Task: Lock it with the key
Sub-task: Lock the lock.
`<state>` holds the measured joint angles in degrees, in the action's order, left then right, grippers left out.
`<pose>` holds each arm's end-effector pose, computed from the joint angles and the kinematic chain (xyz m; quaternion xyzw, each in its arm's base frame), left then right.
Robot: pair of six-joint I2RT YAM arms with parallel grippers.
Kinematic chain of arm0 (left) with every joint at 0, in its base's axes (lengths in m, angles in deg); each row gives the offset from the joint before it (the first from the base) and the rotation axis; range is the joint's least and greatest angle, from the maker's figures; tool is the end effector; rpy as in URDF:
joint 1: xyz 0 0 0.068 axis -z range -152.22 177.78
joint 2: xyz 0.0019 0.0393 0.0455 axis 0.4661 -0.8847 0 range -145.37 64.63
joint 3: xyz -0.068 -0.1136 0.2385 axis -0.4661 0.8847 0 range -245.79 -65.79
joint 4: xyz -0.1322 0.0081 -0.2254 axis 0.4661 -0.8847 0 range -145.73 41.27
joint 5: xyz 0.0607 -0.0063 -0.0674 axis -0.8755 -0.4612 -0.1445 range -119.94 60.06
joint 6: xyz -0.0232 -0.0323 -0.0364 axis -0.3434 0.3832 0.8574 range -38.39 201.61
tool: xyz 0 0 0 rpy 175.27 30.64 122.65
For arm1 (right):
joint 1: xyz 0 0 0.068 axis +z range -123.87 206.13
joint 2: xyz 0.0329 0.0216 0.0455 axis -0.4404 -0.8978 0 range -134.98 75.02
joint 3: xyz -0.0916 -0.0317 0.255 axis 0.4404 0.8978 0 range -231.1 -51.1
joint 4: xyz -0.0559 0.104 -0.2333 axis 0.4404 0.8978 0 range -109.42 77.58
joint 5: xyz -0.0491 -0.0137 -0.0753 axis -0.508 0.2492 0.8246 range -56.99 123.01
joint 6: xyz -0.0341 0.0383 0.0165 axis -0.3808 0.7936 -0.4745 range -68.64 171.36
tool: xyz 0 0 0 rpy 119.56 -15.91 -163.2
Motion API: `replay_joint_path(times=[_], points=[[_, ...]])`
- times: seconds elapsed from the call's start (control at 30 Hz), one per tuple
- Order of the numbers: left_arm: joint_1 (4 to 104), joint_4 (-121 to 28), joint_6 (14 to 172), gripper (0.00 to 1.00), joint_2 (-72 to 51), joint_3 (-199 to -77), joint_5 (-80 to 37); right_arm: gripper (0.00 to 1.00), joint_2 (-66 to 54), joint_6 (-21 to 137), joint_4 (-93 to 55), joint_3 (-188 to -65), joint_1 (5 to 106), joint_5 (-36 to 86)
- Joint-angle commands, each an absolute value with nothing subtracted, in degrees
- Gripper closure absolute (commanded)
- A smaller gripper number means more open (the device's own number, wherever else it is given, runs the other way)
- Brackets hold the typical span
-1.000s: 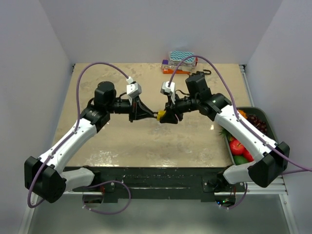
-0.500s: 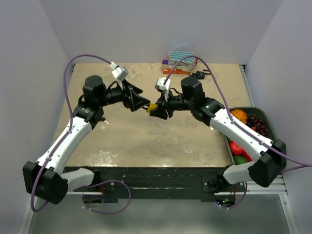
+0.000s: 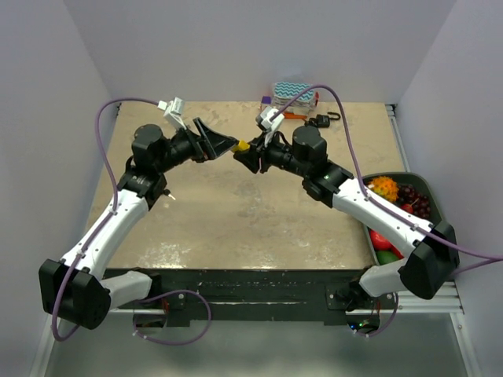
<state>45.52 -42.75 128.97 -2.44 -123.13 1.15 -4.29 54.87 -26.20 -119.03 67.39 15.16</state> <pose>0.2545 -0.1007 0.3675 -0.0026 0.7267 -0.5192 0.4499 0.2414 0.2261 0.3748 -0.3345 0.6529 0.3606 0.5760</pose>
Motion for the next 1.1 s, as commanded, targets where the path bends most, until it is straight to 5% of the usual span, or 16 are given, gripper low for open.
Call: replay_joint_path(times=[0.0,0.23,0.53,0.7,0.83,0.9,0.97,1.07], points=[[45.36,-40.2,134.96,0.07,-3.48,-123.97,0.56,1.0,-4.96,56.72,-34.88,-121.85,68.23,18.86],[46.76,-38.36,136.55,0.09,-3.4,-121.25,1.52,1.0,-6.01,57.34,-35.41,-122.12,69.2,19.56],[49.05,-36.95,139.88,0.26,-4.01,-118.61,2.93,1.0,-6.72,56.9,-36.99,-122.38,70.08,20.09],[50.72,-34.67,140.59,0.48,-4.63,-118.43,4.07,1.0,-7.24,55.93,-37.87,-122.03,70.78,20.44],[50.72,-33.26,140.68,0.79,-5.07,-118.61,5.3,1.0,-7.33,55.76,-36.91,-122.47,70.78,20.53],[50.37,-33.52,140.15,0.99,-5.07,-119.4,5.22,0.85,-6.98,55.32,-35.07,-122.73,70.78,20.35],[49.06,-35.01,138.66,1.0,-4.89,-120.01,5.13,0.6,-6.54,55.15,-33.22,-123.17,70.78,19.21],[47.3,-37.38,134.8,1.0,-4.54,-121.77,4.6,0.37,-4.87,53.74,-27.78,-123.26,70.52,17.9]])
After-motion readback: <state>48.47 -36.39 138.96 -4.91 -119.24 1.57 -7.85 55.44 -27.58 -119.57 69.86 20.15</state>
